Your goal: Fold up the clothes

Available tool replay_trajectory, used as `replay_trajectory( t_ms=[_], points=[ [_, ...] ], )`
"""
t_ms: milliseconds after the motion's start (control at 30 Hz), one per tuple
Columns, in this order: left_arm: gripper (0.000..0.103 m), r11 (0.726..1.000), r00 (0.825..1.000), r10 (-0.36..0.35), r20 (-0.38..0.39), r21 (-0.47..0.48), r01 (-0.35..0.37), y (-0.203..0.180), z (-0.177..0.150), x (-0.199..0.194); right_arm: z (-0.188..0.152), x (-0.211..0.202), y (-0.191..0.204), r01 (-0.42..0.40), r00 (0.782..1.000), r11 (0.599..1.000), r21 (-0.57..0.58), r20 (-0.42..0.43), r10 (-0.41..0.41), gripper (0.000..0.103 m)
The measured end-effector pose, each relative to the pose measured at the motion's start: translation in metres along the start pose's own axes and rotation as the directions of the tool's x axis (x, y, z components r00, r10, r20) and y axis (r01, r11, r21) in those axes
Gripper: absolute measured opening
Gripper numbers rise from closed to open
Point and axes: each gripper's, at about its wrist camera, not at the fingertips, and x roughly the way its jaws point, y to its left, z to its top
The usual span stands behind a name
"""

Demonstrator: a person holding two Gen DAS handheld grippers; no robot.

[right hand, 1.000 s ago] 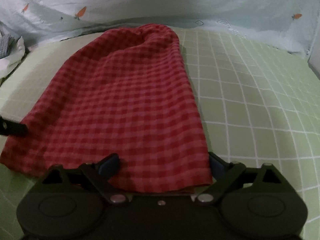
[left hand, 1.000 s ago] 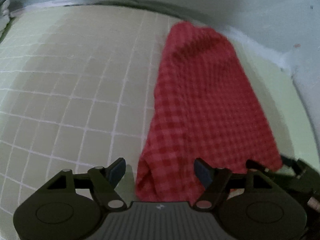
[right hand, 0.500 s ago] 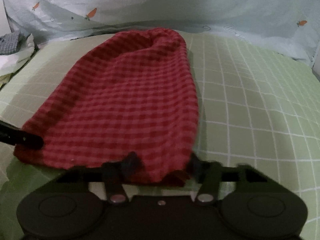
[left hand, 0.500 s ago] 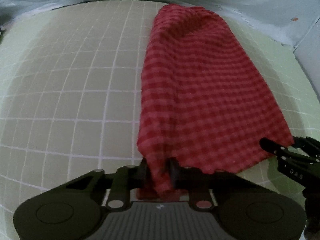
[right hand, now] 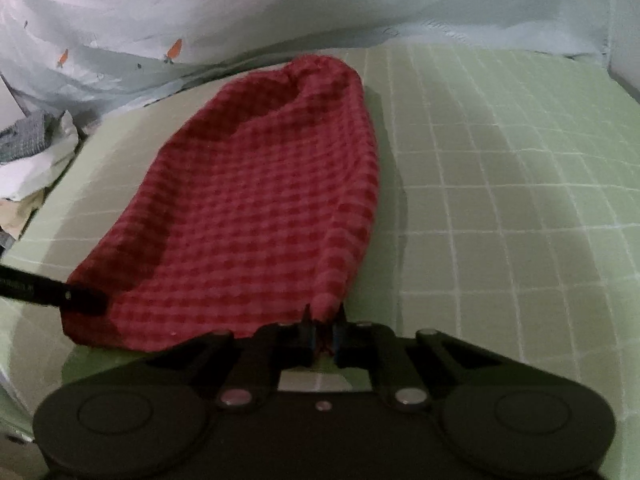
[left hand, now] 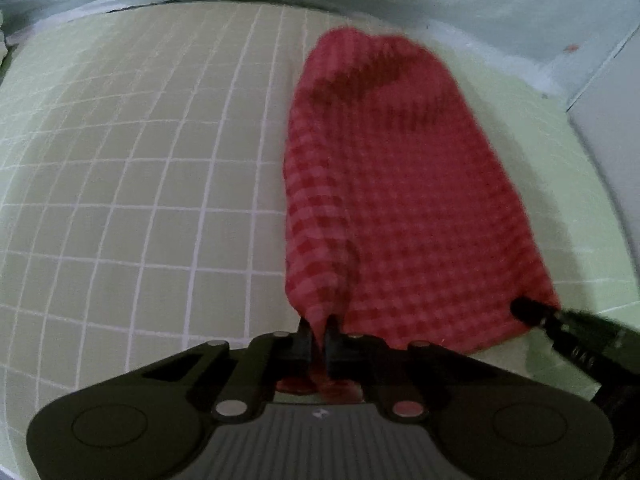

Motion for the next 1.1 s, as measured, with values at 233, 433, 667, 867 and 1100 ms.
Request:
replay_trajectory(
  t_ms=[233, 433, 667, 867, 1100],
  points=[
    [0.005, 0.999, 0.992, -0.033, 0.124, 0.018, 0.031, -0.006, 0.017, -0.046, 0.021, -0.045, 0.01, 0.001, 0.993, 0.999, -0.048, 0.114, 0.005, 0.007],
    [0.005, 0.996, 0.978, -0.075, 0.196, -0.03, 0.083, -0.002, 0.043, -0.071, 0.053, -0.065, 0.014, -0.019, 0.98, 0.998, -0.064, 0.196, 0.031, 0.007],
    [0.005, 0.989, 0.951, -0.116, 0.288, -0.055, 0.137, -0.005, 0.071, -0.102, 0.078, -0.102, 0.021, -0.033, 0.952, 0.993, -0.11, 0.299, 0.064, 0.007],
    [0.005, 0.983, 0.956, -0.118, 0.268, -0.104, 0.151, 0.0, 0.083, -0.087, 0.088, -0.089, 0.015, -0.062, 0.953, 0.994, -0.091, 0.29, 0.086, 0.007],
    [0.005, 0.981, 0.955, -0.114, 0.275, -0.122, 0.152, 0.003, 0.107, -0.075, 0.118, -0.065, 0.0, -0.103, 0.949, 0.993, -0.054, 0.293, 0.114, 0.007]
  ],
)
